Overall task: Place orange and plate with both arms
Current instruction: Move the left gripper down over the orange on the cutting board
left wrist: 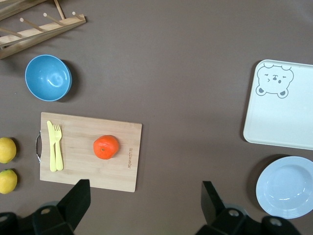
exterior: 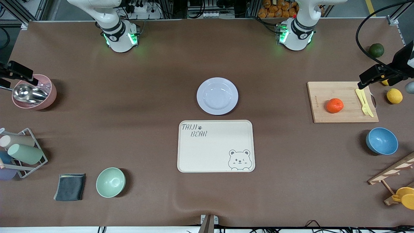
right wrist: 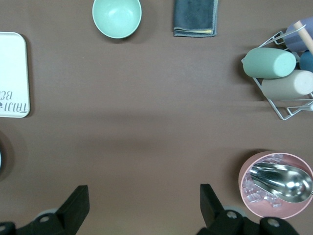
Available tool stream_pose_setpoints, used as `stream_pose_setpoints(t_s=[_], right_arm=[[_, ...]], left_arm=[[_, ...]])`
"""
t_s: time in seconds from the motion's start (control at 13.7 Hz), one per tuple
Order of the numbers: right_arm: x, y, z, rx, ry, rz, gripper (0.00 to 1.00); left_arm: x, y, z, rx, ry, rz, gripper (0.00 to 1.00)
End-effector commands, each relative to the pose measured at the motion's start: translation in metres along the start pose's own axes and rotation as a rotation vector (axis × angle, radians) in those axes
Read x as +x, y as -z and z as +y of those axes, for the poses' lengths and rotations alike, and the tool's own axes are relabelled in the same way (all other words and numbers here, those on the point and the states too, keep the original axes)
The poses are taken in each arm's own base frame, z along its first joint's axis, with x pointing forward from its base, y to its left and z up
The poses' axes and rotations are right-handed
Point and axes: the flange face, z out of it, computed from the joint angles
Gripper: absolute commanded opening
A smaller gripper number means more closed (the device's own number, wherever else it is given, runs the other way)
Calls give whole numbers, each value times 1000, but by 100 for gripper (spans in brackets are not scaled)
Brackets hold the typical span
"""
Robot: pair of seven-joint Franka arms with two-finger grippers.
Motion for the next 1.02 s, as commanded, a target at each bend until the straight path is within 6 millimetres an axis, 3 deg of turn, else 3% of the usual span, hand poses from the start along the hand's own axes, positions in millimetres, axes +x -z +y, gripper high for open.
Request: stream_pose_setpoints(t_s=[0.0,0.44,0.95], right_arm=[[-3,4,2,-35,16,7,100],[11,-7,-6,-45,24,20,100],[17,-20,-6,-31,32,-10,100]], left_arm=[[-2,8,-3,0,10,0,100],[-3,3,-3,82,-7,-2,100],[-6,-53,-11,102,8,-129,100]])
